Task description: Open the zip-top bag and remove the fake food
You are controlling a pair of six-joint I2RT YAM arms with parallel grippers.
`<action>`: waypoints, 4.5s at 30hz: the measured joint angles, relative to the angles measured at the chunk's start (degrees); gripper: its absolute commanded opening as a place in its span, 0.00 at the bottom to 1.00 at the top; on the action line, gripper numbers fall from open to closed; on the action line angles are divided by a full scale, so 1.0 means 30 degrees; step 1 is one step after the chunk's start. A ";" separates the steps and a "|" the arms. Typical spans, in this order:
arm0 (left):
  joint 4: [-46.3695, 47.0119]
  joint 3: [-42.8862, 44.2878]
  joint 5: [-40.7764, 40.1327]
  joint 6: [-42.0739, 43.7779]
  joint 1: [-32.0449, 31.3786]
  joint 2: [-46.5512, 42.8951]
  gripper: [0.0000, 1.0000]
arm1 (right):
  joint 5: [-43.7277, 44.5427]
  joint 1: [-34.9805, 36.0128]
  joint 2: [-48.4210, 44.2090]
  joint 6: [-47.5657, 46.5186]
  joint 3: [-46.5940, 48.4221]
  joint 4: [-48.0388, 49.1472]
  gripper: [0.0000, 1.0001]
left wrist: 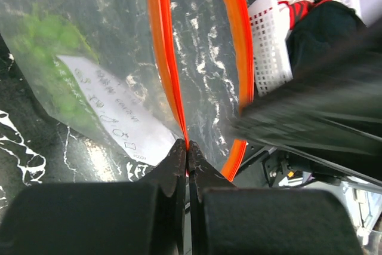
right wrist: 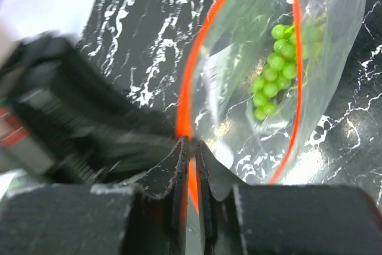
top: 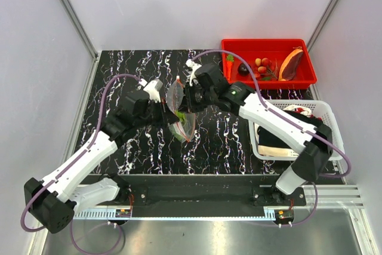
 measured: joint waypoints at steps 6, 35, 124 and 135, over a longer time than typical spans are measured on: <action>0.0015 0.0095 0.0379 -0.0488 0.0000 -0.0801 0.00 | 0.0393 -0.0007 0.1989 0.0335 -0.0073 0.0772 0.15; 0.3038 -0.1472 0.1304 -0.1479 0.0153 0.0794 0.00 | -0.1515 -0.0364 0.7293 0.1683 -0.2565 0.4962 0.45; -0.0087 -0.3439 -0.2965 0.0219 0.0328 -0.1603 0.00 | -0.0262 -1.6028 0.5945 -0.3300 0.7431 0.1967 0.05; 0.0015 -0.3439 -0.2856 0.0321 0.0350 -0.1282 0.00 | 0.0219 -2.0072 1.3274 -0.3366 1.2743 0.2069 0.13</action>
